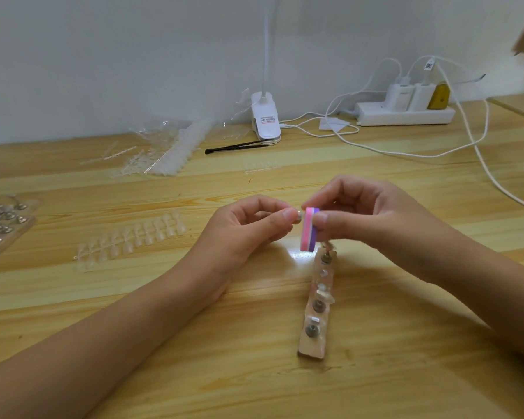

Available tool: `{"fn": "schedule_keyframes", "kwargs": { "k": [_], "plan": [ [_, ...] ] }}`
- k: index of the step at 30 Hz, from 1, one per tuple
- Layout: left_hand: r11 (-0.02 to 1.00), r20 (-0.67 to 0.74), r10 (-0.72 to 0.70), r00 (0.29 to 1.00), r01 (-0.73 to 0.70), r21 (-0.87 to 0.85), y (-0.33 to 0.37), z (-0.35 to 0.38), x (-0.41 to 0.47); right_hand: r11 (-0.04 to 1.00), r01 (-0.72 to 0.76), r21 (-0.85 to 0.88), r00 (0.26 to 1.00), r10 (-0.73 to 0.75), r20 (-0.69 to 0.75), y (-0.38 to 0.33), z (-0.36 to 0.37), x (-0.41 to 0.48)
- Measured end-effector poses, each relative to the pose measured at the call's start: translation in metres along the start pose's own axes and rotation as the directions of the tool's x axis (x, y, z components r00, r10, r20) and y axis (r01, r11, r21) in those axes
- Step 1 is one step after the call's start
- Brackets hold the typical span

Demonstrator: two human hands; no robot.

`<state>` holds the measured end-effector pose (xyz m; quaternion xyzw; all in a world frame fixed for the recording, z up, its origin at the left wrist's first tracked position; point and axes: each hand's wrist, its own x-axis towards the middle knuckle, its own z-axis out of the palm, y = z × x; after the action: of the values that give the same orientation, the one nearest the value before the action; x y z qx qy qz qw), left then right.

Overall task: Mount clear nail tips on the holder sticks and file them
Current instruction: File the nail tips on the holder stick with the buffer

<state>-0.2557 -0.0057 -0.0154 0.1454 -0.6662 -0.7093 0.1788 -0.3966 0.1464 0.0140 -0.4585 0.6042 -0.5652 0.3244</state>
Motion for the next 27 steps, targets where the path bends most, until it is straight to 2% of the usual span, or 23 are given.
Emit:
{"fn": "schedule_keyframes", "kwargs": {
  "k": [4,8,13,16,19,23,27],
  "plan": [
    [1.0,0.026,0.021,0.999,-0.022,0.015,0.0011,0.0002,-0.0015,0.998,0.039,0.043,0.987,-0.032,-0.158,-0.0003,-0.0022,0.0027],
    [0.999,0.02,0.031,0.999,-0.032,0.021,0.0002,0.0003,-0.0008,1.0,-0.015,-0.027,1.0,0.015,-0.004,-0.0026,0.0012,-0.0001],
    [0.999,0.031,0.041,0.999,-0.042,0.015,-0.0013,-0.0005,0.0001,1.0,-0.007,0.024,0.996,0.009,-0.088,-0.0014,0.0028,0.0012],
    [0.999,0.029,0.048,0.998,-0.049,0.016,-0.0019,-0.0016,0.0004,0.998,-0.039,0.05,0.999,0.04,-0.019,-0.0021,0.0038,-0.0001],
    [0.999,0.02,0.046,0.999,-0.046,-0.012,-0.0016,-0.0019,0.0011,0.995,-0.034,0.095,0.998,0.04,-0.055,-0.0014,0.0048,0.0003],
    [0.999,0.031,0.052,0.998,-0.051,-0.011,-0.0011,-0.0018,0.0009,0.993,-0.06,0.097,0.998,0.059,0.008,-0.0023,0.0064,-0.0003],
    [0.999,0.03,0.044,0.999,-0.044,0.005,-0.0007,-0.0015,0.0001,0.994,-0.033,0.106,0.996,0.042,-0.084,-0.0027,0.0007,0.0012]
  ]
}}
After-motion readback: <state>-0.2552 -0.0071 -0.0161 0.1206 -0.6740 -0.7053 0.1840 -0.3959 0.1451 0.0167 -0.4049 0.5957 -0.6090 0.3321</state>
